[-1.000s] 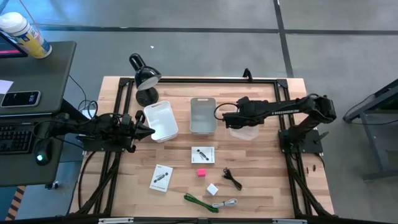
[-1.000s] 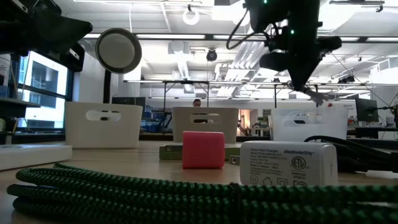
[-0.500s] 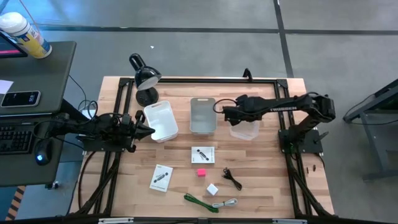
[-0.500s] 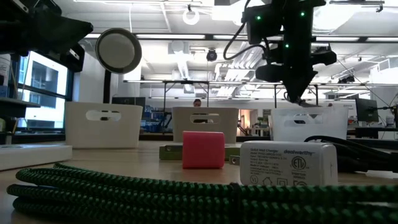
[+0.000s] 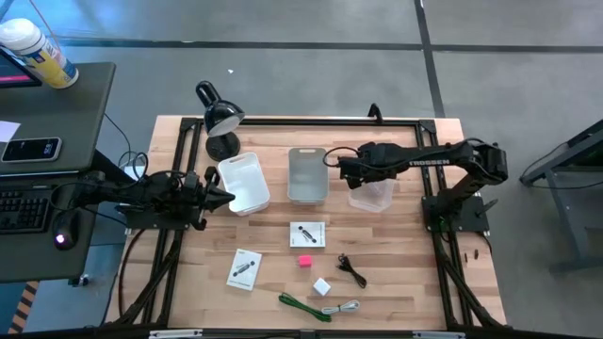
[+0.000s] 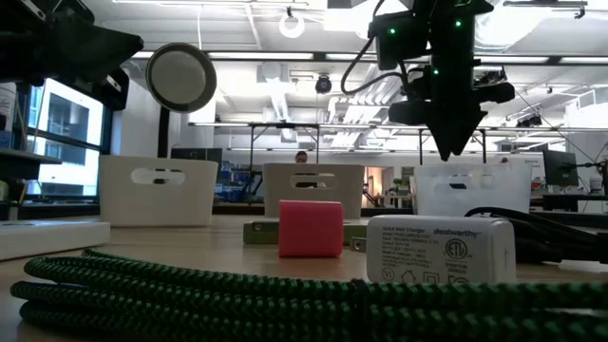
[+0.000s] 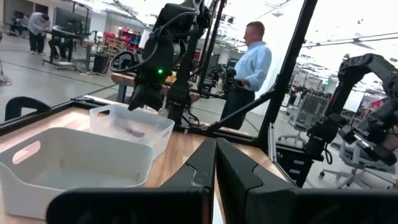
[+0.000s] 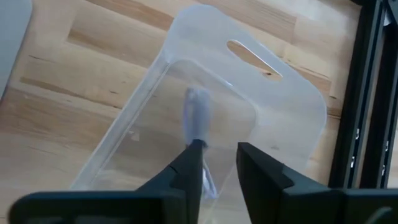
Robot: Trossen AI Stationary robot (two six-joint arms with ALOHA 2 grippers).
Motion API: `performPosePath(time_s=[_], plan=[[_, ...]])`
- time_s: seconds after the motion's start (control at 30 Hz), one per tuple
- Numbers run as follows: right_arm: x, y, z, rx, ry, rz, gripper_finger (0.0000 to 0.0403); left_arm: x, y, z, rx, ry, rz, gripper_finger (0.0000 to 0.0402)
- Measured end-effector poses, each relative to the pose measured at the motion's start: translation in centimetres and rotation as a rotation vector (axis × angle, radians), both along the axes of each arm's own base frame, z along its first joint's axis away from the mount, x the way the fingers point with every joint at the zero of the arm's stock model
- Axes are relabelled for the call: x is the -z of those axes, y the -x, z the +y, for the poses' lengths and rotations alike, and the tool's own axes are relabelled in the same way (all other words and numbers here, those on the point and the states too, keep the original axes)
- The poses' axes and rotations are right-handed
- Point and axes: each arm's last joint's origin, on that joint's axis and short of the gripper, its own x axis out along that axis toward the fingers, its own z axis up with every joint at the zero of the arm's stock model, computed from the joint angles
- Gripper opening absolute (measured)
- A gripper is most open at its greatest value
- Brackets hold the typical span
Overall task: Pick and place items into bin
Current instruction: Put the light blue charger cable into the transparent bin, then put the black charger cable into the transparent bin
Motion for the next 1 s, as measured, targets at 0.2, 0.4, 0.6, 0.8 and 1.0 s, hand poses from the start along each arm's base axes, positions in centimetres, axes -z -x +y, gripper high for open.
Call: performPosePath(time_s=[0.2, 0.4, 0.6, 0.8, 1.0], plan=[[-0.5, 0.1, 0.5, -0.024, 0.018, -0.01, 0.0127, 0.0, 0.0, 0.0, 0.0, 0.0, 0.0, 0.0003], [-3.5, 1.4, 2.5, -0.104, 0.1, -0.126, 0.0143, 0.0, 0.0, 0.0, 0.0, 0.0, 0.0, 0.0003], [-6.4, 3.1, 6.0, -0.305, 0.05, -0.285, 0.0145, 0.0, 0.0, 0.0, -0.013, 0.002, 0.002, 0.0003], [-8.1, 5.1, 10.1, -0.506, -0.033, -0.38, 0.014, 0.2, 0.0, 0.1, -0.019, 0.002, 0.026, 0.0003], [-9.0, 6.3, 13.8, -0.626, -0.125, -0.498, 0.014, 0.5, 0.0, 0.1, -0.051, 0.004, 0.056, 0.0003]])
